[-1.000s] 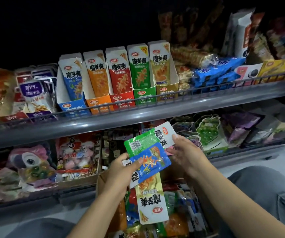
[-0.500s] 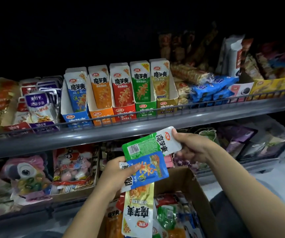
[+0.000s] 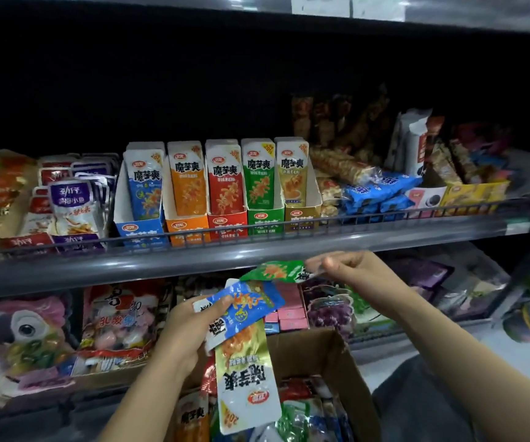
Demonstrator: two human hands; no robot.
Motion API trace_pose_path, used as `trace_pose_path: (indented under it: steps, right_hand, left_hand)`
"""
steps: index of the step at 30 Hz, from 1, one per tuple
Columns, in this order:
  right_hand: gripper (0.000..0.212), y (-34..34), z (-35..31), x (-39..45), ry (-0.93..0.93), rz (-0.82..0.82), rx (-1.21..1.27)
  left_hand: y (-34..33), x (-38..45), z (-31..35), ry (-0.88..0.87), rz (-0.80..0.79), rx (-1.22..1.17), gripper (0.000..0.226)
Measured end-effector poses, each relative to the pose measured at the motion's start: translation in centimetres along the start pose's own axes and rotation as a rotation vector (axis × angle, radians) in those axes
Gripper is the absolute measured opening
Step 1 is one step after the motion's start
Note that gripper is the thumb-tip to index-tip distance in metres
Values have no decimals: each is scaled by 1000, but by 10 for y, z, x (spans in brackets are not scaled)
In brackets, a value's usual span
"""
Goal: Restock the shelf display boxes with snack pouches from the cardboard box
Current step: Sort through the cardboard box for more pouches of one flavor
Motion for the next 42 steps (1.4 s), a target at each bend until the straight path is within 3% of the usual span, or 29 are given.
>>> trace_pose_path:
  steps: [4,9,17,25,29,31,34,37,42]
  right_hand:
    - [33,-15,7,-2,54,-59,-151]
    - [56,-39,14,-2,117,-173,-401]
    - [65,-43,8,10,125,-268,-517]
    - [28,-41,-4,28,167,27,-458]
    - [62,-39,-14,32,137,103,-461]
    - [76,-36,-16,33,43,209,-322]
    - [50,-33,-13,36,-137,261,108]
    - [15,-29,-21,45,-173,242,240]
    - [10,1,-49,74,-82,335,296]
  left_hand:
    - [-5,-3,3,60,-21,-48,10]
    - [-8,-6,4,77,-16,-67,13]
    - [-6,-1,4,12,16,-68,13]
    - [-17,16,6,-5,43,-174,27]
    - [-24,20,13,-45,50,-240,18]
    - [-27,21,19,-102,82,-262,17]
    - [-31,22,29,-185,138,-257,23]
    - [-40,24,40,-234,159,-242,26]
    - [-39,41,61,-238,160,-194,34]
Point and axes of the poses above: each hand's wrist, its own x-axis towards the middle knuckle, its own y-axis out of the back of the hand, z = x × y, the point moved 3 cm from there along x, towards the middle knuckle, and after that the axes turned 11 degrees about -z, right-handed, at the moved point
